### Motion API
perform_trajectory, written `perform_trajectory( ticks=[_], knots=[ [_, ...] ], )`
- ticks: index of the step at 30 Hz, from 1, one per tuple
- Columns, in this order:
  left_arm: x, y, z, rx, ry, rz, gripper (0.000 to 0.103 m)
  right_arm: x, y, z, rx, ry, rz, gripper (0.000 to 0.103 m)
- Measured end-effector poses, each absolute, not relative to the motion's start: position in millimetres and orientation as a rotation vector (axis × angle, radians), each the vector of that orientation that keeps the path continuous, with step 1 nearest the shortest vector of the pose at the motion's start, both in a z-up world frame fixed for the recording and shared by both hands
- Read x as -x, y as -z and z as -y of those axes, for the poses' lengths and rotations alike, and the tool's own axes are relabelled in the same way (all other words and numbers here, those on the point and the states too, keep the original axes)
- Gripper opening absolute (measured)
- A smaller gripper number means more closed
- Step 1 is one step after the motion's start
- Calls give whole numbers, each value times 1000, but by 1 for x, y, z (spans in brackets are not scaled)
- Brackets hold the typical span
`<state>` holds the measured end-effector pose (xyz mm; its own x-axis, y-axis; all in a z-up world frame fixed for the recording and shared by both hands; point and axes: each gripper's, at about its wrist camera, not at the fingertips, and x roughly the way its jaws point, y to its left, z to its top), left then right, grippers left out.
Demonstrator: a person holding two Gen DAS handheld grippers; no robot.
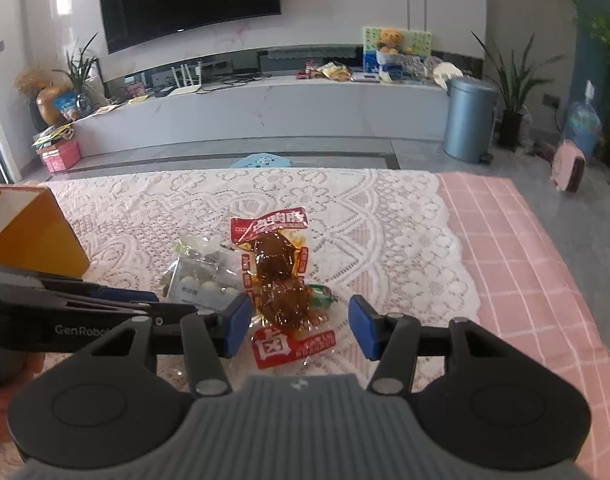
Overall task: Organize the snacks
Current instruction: 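Grasp the clear quail-egg pack with the left tool while the right tool reaches the red braised-meat pack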
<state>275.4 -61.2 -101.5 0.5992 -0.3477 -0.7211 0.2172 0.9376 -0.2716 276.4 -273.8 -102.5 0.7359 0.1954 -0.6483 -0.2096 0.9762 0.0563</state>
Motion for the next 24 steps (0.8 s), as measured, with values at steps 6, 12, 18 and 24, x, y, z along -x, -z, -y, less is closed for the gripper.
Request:
perform_trajectory(
  ticks=[6, 12, 18, 24],
  knots=[
    [-287, 112, 57, 239, 377, -900, 54, -280, 117, 263, 127, -237, -695, 54],
    [-297, 127, 53, 344, 393, -960, 52, -287, 131, 260, 171, -225, -728, 54],
    [-298, 127, 52, 401, 390, -956, 36, -288, 137, 260, 160, -232, -734, 54],
    [-294, 114, 59, 352, 366, -935, 19, -287, 136, 250, 186, -234, -705, 55]
  ],
)
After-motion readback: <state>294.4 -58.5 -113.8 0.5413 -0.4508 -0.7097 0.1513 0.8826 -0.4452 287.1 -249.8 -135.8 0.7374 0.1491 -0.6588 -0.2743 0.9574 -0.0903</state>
